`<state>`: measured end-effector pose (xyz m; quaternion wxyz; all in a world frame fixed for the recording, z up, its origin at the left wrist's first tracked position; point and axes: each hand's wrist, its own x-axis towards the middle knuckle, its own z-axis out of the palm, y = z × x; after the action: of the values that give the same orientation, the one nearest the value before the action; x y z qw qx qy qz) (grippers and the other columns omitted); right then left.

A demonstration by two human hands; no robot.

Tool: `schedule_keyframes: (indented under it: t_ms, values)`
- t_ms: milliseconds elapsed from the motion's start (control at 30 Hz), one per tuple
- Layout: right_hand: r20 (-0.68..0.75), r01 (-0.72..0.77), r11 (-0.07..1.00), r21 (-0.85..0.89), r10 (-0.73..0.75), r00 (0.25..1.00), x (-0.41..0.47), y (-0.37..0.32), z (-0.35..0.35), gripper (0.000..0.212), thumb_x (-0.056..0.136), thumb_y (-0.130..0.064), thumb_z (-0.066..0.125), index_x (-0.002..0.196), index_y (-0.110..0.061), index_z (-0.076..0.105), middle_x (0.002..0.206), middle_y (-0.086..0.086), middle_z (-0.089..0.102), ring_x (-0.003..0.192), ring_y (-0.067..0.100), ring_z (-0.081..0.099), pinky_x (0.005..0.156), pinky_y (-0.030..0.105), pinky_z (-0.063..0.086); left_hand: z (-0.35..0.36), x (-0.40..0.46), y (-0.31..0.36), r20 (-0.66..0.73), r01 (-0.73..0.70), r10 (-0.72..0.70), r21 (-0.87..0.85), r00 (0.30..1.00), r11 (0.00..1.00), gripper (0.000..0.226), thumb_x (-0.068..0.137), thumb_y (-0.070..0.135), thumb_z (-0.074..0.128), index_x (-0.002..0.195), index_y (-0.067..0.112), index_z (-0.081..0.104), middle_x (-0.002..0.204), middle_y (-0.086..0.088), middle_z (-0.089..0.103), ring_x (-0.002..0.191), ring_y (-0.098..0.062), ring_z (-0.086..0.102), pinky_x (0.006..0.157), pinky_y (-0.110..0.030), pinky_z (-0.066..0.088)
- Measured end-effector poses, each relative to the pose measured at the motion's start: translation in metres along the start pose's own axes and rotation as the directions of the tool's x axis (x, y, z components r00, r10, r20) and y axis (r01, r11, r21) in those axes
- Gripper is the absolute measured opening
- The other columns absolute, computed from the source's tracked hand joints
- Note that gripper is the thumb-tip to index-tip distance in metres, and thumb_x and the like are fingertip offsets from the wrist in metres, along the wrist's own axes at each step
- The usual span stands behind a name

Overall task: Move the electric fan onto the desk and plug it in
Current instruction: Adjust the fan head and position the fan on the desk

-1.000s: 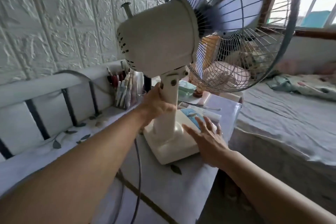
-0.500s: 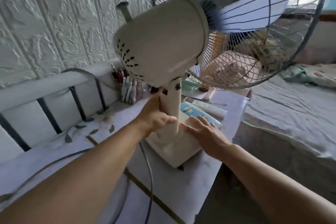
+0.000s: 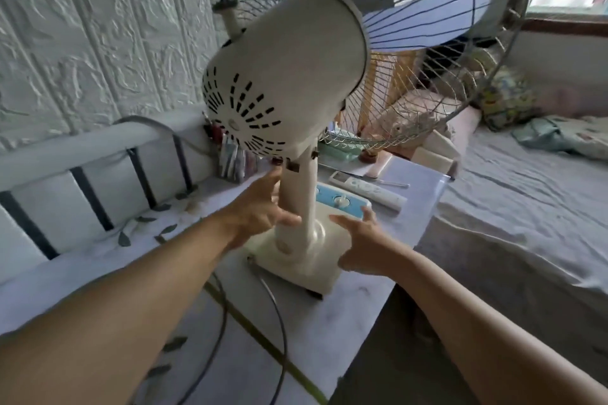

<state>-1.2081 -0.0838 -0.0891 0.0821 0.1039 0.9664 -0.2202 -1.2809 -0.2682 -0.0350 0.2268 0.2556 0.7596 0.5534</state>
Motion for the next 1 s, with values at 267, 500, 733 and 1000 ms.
schedule_keyframes:
  t_ms: [267,500,733,1000]
  values:
    - [-0.028,-0.052,0.996,-0.073,0.050,0.998,-0.011,-0.031,0.037,0.117,0.059,-0.033,0.085,0.146,-0.042,0.007,0.153,0.023,-0.012,0.142,0.045,-0.001,0.108,0.049,0.038,-0.006,0.009,-0.003,0.056,0.033,-0.037,0.077,0.998,0.997,0.058,0.069,-0.012,0.072,0.117,0.014,0.051,0.098,0.002,0.064,0.098,-0.017,0.061,0.079,-0.027,0.056]
    - [-0.094,0.124,0.979,-0.162,-0.141,0.986,-0.016,-0.002,0.023,0.103,0.054,-0.024,0.085,0.140,-0.038,0.030,0.131,0.012,0.032,0.117,0.034,0.044,0.091,0.041,0.050,0.029,0.003,-0.002,-0.198,0.011,0.013,0.119,0.980,0.993,0.067,0.061,-0.004,0.081,0.115,0.017,0.048,0.094,0.004,0.065,0.083,-0.010,0.063,0.066,-0.023,0.058]
    - [0.027,0.284,0.940,-0.189,-0.284,0.958,-0.003,0.033,0.000,0.097,0.060,-0.003,0.071,0.141,-0.042,0.033,0.151,0.003,0.027,0.129,0.027,0.044,0.097,0.029,0.041,0.078,0.003,0.004,-0.473,0.074,0.027,0.194,0.881,0.978,0.072,0.055,0.017,0.088,0.116,0.018,0.049,0.114,-0.009,0.067,0.102,-0.027,0.065,0.093,-0.041,0.052]
    - [0.016,0.379,0.908,-0.179,-0.383,0.924,0.024,0.050,-0.012,0.075,0.066,0.003,0.068,0.136,-0.015,0.048,0.142,0.009,0.047,0.127,0.024,0.044,0.093,0.016,0.028,0.103,0.015,0.012,-0.672,0.179,0.016,0.221,0.740,0.959,0.058,0.061,0.028,0.085,0.105,0.023,0.047,0.109,0.001,0.069,0.101,-0.028,0.066,0.088,-0.042,0.053]
